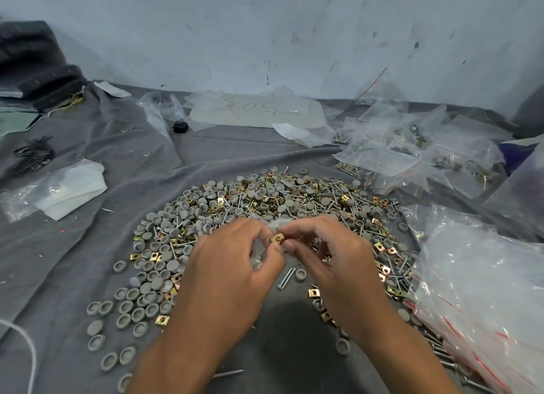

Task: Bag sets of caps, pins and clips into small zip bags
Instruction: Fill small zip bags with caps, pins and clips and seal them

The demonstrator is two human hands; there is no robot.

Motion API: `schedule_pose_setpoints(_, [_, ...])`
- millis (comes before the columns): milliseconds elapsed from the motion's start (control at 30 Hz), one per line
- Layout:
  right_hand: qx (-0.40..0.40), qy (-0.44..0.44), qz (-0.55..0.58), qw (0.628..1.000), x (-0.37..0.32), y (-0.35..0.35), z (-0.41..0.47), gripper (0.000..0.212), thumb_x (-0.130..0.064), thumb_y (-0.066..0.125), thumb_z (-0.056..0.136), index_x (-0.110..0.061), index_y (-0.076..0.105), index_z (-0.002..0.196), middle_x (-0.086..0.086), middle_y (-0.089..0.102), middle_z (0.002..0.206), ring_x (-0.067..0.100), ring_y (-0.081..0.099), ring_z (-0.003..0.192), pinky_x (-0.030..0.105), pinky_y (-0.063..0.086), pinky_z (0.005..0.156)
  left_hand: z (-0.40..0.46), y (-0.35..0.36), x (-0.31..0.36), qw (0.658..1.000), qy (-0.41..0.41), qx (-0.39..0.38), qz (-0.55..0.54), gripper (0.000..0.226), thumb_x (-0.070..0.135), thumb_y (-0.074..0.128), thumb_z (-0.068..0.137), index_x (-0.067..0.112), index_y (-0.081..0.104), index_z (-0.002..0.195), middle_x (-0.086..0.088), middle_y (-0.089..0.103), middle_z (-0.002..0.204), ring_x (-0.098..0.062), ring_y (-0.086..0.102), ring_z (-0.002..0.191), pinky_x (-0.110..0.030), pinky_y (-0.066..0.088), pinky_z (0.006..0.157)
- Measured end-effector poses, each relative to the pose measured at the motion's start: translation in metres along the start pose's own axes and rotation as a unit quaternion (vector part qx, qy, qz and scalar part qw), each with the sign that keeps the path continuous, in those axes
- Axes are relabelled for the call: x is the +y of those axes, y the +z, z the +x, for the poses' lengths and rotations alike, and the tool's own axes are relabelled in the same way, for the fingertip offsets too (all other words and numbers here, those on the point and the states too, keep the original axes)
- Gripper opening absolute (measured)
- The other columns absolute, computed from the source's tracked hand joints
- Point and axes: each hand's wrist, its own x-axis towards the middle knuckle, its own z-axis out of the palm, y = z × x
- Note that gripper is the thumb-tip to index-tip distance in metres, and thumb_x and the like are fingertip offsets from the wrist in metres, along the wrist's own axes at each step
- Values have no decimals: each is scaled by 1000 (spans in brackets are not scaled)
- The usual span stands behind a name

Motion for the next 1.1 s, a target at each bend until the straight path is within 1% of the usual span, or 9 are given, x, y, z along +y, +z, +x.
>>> schedule_pose_setpoints(200, [-32, 19, -30, 999, 2, -6, 1, 14, -41, 59, 93, -32, 67, 101, -26, 59, 94, 3, 58, 91, 11, 40, 78, -1, -1, -1, 998, 19, -29, 47, 27, 54, 38, 90, 33, 51, 79, 18, 55, 77, -1, 51, 81, -19, 33, 77])
schedule_pose_setpoints(333, [-28, 41, -59, 997, 3, -3, -3, 17, -48, 52, 93, -36, 61, 100, -28, 54, 92, 3, 55, 91, 17, 42, 76, 1, 0, -2, 999, 23, -25, 39, 24, 53, 39, 90, 36, 53, 81, 21, 55, 77, 1, 52, 81, -27, 37, 75])
schedule_pose_setpoints(433, [-14, 63, -48, 997, 4, 0, -5, 15, -45, 55, 95, -33, 61, 100, -25, 56, 92, 3, 55, 91, 23, 44, 75, 2, 1, -3, 998, 28, -21, 49, 19, 49, 45, 94, 37, 55, 84, 26, 54, 79, 5, 52, 83, -31, 40, 77])
schedule_pose_setpoints(533, [36, 59, -24, 997, 3, -1, -3, 7, -37, 58, 99, -30, 59, 99, -20, 54, 89, 5, 55, 84, 16, 40, 71, 2, 2, -4, 999, 21, -19, 45, 15, 44, 50, 95, 36, 58, 84, 24, 58, 83, 3, 55, 86, -35, 46, 85])
schedule_pose_setpoints(600, [48, 28, -27, 998, 0, -3, -1, 4, -32, 59, 100, -28, 58, 99, -20, 53, 91, 4, 54, 83, 11, 38, 72, 0, 2, -3, 999, 19, -16, 36, 14, 45, 50, 94, 37, 57, 84, 24, 59, 83, 3, 55, 86, -36, 47, 85])
schedule_pose_setpoints(767, [19, -5, -31, 999, -2, -1, -4, 5, -28, 60, 101, -33, 58, 101, -21, 62, 94, 1, 59, 85, 10, 39, 73, 1, -1, 1, 999, 26, 3, 24, 17, 54, 55, 86, 44, 61, 97, 35, 52, 83, 13, 52, 88, -23, 41, 72])
schedule_pose_setpoints(900, [18, 25, 18, 999, -3, -1, -3, 4, -34, 57, 101, -35, 53, 100, -14, 71, 89, 3, 67, 83, 13, 45, 67, 2, -4, 0, 999, 21, 30, 32, 13, 45, 60, 88, 37, 70, 89, 33, 56, 77, 8, 55, 78, -26, 41, 67])
schedule_pose_setpoints(1033, [76, 20, -4, 997, -1, -1, -2, 4, -32, 60, 101, -28, 59, 101, -17, 60, 88, 7, 59, 79, 13, 40, 69, 3, -2, -1, 999, 6, 20, 44, 9, 34, 65, 89, 37, 70, 96, 36, 56, 84, 13, 54, 82, -7, 37, 71])
schedule_pose_setpoints(1100, [101, -8, -18, 995, -2, -1, -2, 8, -31, 58, 100, -24, 60, 103, -14, 59, 93, 7, 58, 81, 16, 42, 70, 2, -1, -2, 999, 14, 7, 43, 21, 20, 66, 91, 37, 71, 104, 34, 59, 93, 17, 54, 88, -3, 38, 78])
